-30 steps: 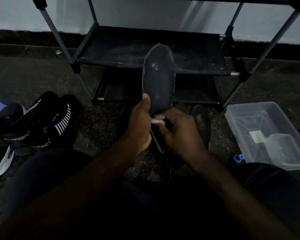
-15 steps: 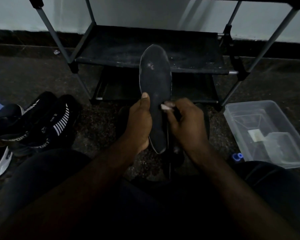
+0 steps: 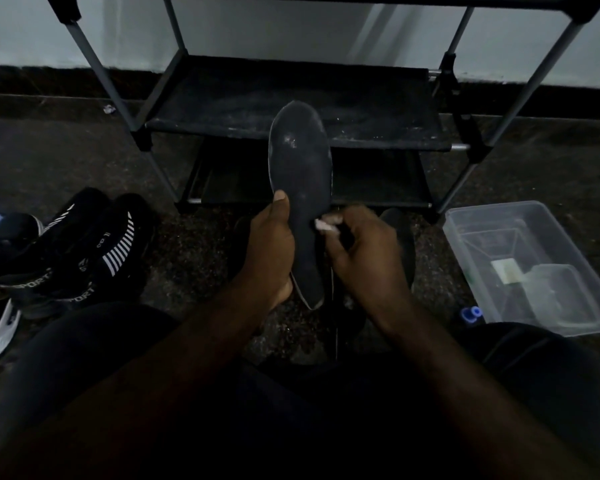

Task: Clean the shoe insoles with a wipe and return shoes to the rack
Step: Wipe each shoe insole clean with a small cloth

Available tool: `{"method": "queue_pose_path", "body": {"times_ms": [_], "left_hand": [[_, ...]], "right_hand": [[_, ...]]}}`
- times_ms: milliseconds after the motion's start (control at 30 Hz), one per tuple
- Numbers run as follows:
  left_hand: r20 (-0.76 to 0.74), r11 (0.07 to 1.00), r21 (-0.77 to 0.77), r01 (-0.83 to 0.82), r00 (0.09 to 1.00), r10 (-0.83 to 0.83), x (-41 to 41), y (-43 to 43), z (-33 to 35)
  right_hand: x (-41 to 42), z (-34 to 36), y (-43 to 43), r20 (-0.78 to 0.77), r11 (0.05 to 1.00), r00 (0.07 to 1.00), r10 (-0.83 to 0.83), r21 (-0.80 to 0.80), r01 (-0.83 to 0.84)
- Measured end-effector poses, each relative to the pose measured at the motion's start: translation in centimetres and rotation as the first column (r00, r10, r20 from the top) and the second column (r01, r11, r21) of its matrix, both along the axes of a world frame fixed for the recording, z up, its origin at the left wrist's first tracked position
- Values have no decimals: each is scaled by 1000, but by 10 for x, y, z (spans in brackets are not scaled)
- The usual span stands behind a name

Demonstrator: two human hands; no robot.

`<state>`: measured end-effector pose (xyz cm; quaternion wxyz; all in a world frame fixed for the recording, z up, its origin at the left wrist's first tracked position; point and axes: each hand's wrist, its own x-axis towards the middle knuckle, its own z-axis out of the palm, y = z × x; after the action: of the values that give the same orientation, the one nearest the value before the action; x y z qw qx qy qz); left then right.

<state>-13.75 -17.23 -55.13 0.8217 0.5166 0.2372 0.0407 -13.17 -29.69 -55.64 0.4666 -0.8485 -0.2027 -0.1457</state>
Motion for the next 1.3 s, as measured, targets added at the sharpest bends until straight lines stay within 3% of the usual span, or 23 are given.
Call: {"method": "queue_pose_path", "body": {"times_ms": [100,167,267,333,467,667,767,1000,1167,1300], "left_hand": [[-8,998,-66,1,1000,-2,0,2,-2],[-21,997,-80,9,1000,-11,0,2,2],[15,997,-74,12,1000,-11,2,3,5],[37,990,-132,55,998,-51,0,2,10],[100,962,-179,208,976,-192,-7,3,17],[216,942,-180,284,946,-243,-12,4,25],[212,932,-229,283,948,-236,-13,5,27],[194,891,-330,311,946,-258,-12,10,31],[210,878,-348,328,940,-267,-13,13,32],[206,880,-382,281,954,-215,-9,16,30]], "right_hand": [[-11,1,5,-152,962,950,272,8,-275],[-8,4,1,-292,932,885,361,110,-344],[4,13,-12,-365,931,888,280,327,-159],[9,21,-19,-380,872,895,234,489,-20],[9,26,-21,-379,779,892,247,625,50],[3,24,-13,-244,881,959,146,473,-14],[-3,19,-8,-208,920,972,107,390,-18],[-16,14,4,49,985,989,138,97,-142],[-17,14,4,-45,980,995,92,181,-83],[-17,12,7,-47,972,989,140,198,-129]]}}
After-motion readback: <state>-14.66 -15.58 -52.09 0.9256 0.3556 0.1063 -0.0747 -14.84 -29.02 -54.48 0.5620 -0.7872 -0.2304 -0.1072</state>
